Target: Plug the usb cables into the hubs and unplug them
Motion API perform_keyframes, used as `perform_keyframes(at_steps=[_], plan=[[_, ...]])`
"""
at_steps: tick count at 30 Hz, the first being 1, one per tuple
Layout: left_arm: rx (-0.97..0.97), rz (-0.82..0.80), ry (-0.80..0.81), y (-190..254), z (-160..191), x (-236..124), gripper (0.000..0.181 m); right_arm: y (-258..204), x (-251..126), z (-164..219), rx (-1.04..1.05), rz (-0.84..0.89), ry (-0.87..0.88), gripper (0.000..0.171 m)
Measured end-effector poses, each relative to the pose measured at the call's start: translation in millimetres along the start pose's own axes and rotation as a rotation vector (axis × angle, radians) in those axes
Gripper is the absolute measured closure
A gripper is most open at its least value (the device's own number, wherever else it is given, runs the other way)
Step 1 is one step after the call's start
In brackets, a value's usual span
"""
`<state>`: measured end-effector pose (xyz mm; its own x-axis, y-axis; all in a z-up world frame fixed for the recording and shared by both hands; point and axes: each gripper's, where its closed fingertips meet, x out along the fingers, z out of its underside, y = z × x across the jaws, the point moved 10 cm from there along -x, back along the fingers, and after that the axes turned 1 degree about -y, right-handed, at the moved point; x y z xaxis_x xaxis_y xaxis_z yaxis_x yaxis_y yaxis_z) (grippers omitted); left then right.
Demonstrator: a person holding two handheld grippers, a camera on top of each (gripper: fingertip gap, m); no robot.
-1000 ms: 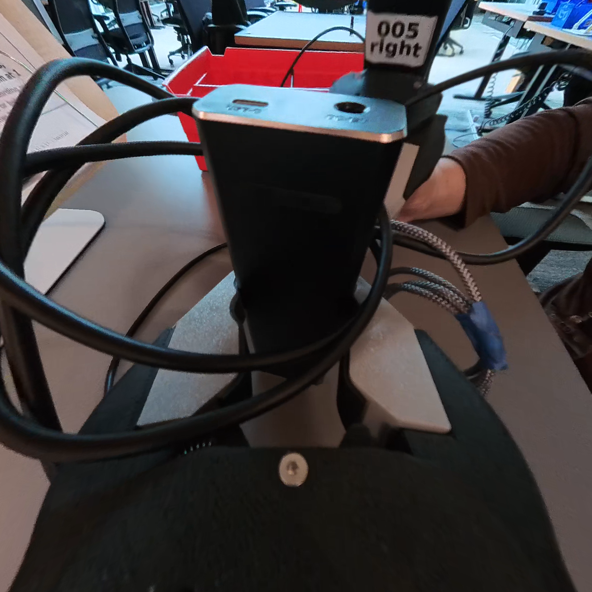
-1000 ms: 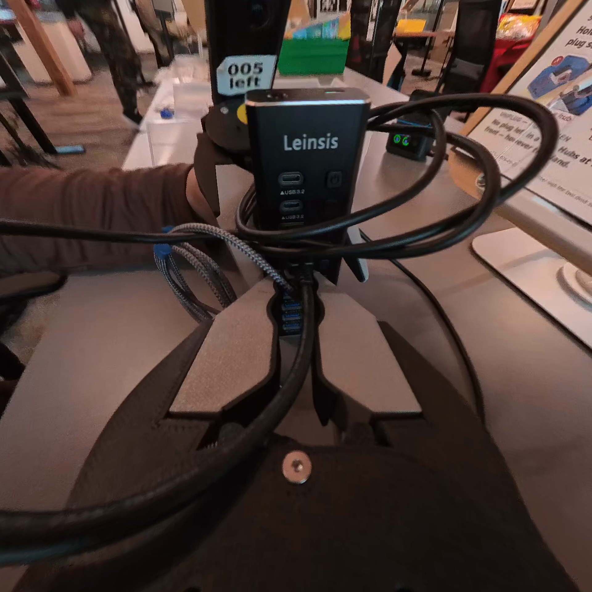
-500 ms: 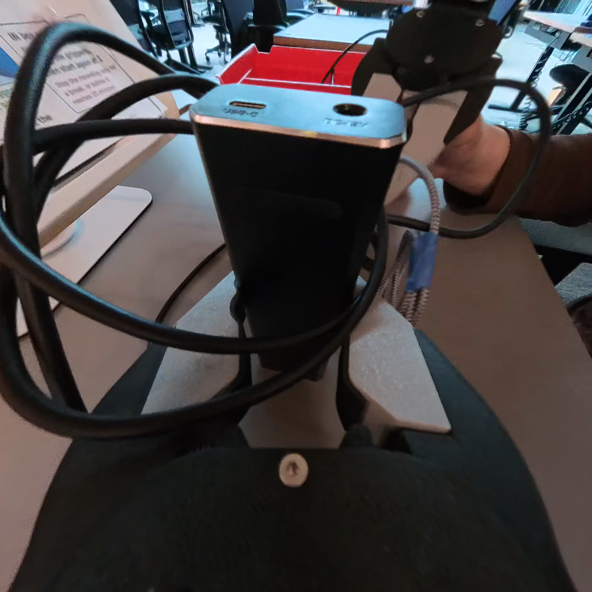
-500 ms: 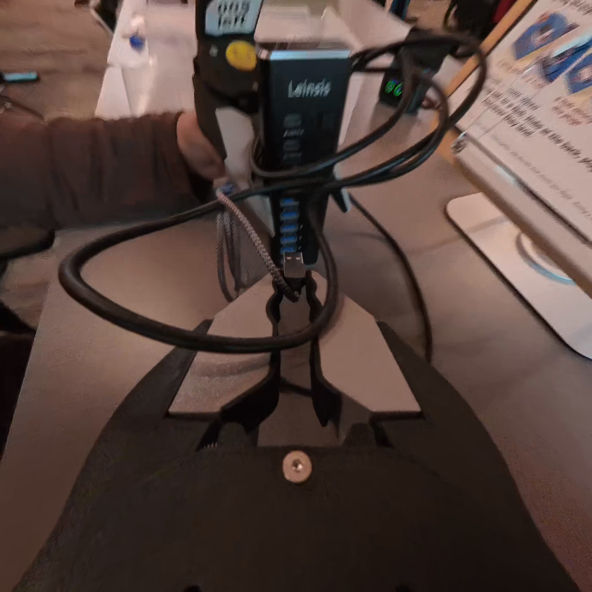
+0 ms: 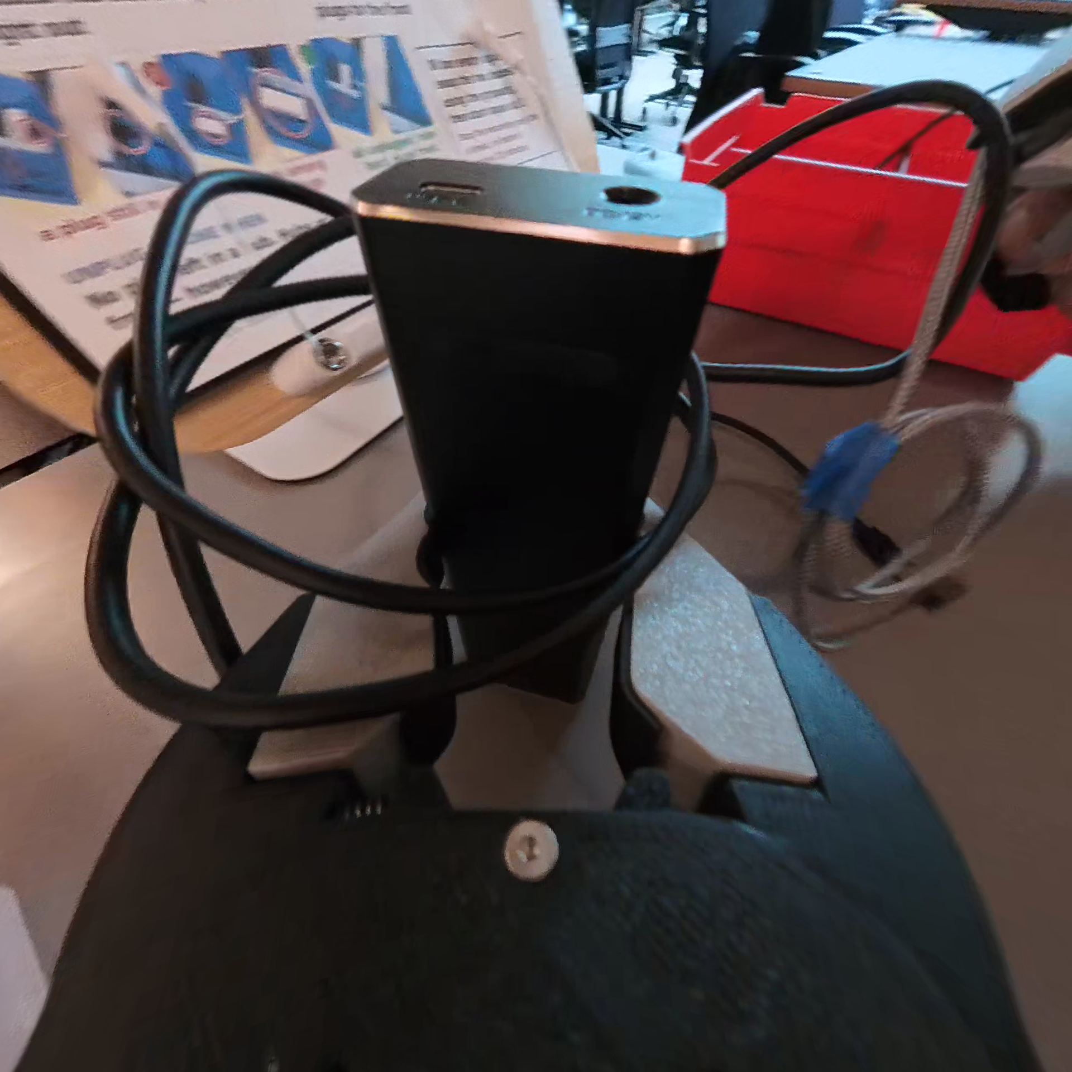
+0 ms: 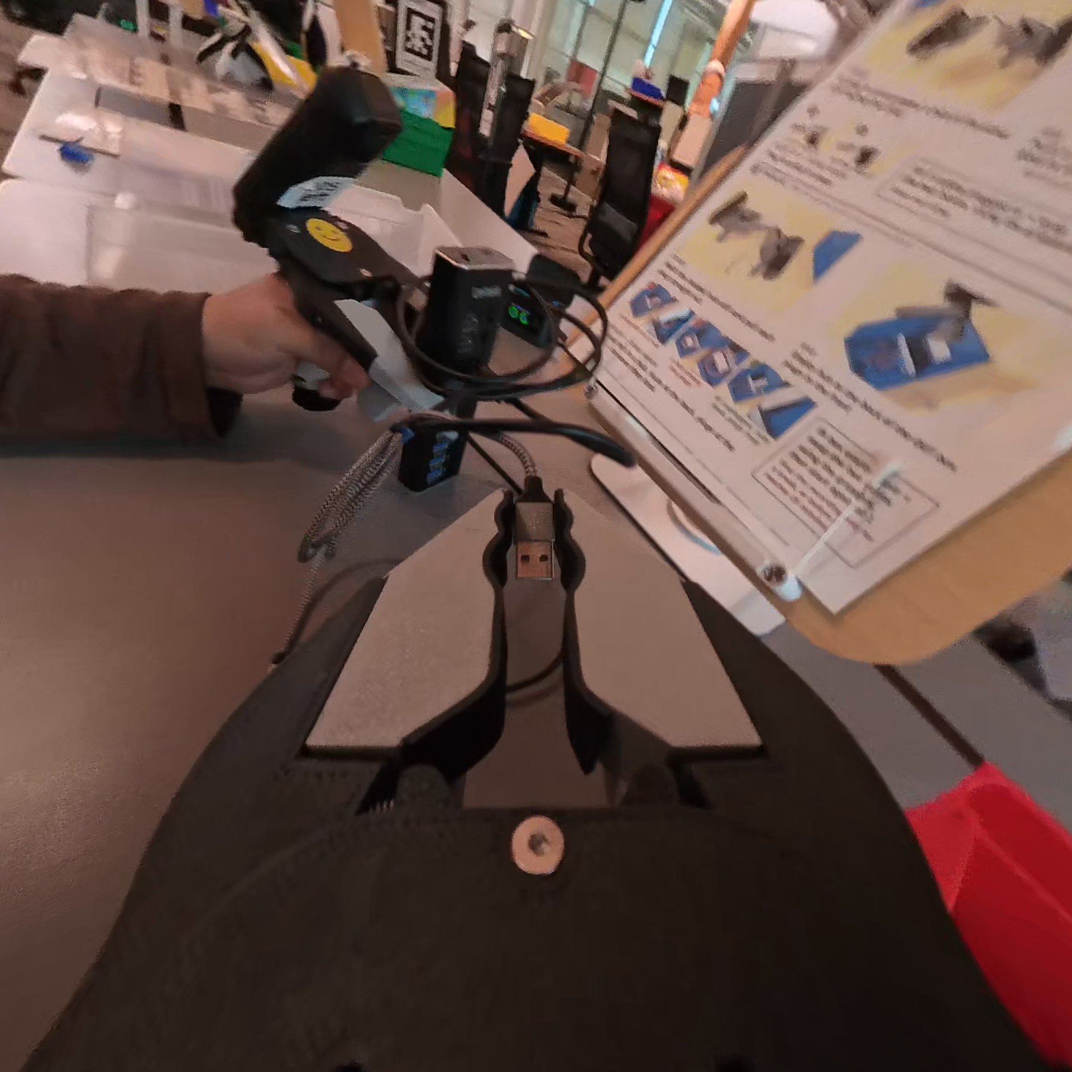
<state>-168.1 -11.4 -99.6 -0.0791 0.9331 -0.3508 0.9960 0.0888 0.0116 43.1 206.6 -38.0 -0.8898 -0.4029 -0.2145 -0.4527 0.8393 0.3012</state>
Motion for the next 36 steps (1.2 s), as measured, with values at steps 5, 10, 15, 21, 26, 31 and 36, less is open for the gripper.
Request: perform_keyframes(at_steps=[5, 10, 15, 21, 26, 31, 36], plan=[[-0.009, -0.032, 0.002, -1.3, -0.4, 0.1, 0.121, 9.5, -1.4, 8.3, 0.123, -0.002, 0.016, 0.15], [-0.014, -0.071, -0.014, 1.6, -2.1, 1.5, 0.12, 7.5, 12.5, 17.8, 0.225, -0.043, -0.079, 0.131], [-0.009, -0.097, -0.022, 4.3, -3.7, 3.7, 0.12, -8.9, 23.4, 10.1, 0.222, -0.131, -0.039, 0.115], [0.031, -0.096, -0.022, 8.1, -4.9, 4.9, 0.119, -46.4, 51.4, 6.1, 0.032, -0.164, -0.162, 0.12], [0.103, -0.07, -0.01, 13.1, -5.5, 6.8, 0.12, -56.9, 66.8, 9.8, -0.041, -0.099, -0.259, 0.137], [0.103, -0.07, -0.014, 14.7, -6.0, 8.1, 0.12, -65.2, 72.1, 13.7, -0.139, -0.071, -0.311, 0.165], [0.07, -0.055, -0.005, 11.8, -4.8, 7.1, 0.12, -67.9, 61.2, 0.8, -0.182, -0.047, -0.208, 0.165]])
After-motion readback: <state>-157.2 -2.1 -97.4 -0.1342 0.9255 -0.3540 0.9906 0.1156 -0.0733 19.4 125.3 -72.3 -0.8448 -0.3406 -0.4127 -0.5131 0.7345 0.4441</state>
